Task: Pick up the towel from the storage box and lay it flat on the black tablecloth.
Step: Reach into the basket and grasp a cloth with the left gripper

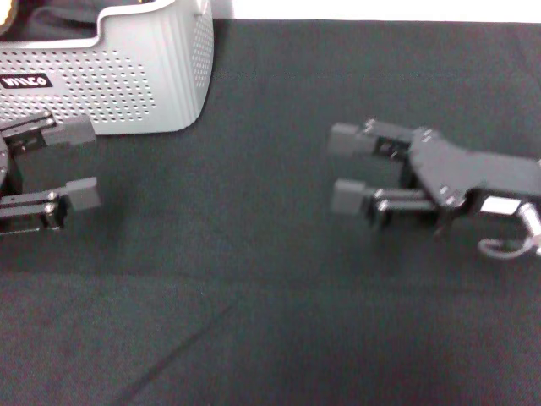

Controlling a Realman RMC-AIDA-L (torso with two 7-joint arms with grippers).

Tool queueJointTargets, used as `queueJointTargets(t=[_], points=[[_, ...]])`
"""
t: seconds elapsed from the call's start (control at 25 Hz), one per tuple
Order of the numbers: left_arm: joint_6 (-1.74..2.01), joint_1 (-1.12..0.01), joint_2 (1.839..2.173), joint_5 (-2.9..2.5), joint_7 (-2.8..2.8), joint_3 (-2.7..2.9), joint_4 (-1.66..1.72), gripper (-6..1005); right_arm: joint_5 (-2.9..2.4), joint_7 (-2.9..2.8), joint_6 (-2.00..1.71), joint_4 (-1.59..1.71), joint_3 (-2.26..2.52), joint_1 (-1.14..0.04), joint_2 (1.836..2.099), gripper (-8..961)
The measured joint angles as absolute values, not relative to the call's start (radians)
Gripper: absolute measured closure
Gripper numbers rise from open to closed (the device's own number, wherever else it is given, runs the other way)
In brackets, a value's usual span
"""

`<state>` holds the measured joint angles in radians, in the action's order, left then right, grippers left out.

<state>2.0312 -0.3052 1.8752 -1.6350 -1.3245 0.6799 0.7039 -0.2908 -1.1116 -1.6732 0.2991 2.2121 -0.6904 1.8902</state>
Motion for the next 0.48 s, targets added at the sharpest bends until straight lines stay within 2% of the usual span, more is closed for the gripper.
queueJointTargets(t=[0.08, 0.16, 0.48], points=[[2.032, -0.315, 1.854, -1.632, -1.361, 0.706, 0.709, 184, -0.314, -1.114, -1.665, 0.295, 2.212, -0.699, 1.909, 113], [2.032, -0.323, 1.846, -1.632, -1.375, 0.708, 0.708, 186, -0.334, -1.115, -1.646, 0.291, 2.212, -0.710, 1.927, 113], [2.034, -0.346, 1.841, -1.642, -1.406, 0.794, 0.707, 191, -0.388, -1.116, -1.582, 0.291, 2.210, -0.756, 1.983, 113]])
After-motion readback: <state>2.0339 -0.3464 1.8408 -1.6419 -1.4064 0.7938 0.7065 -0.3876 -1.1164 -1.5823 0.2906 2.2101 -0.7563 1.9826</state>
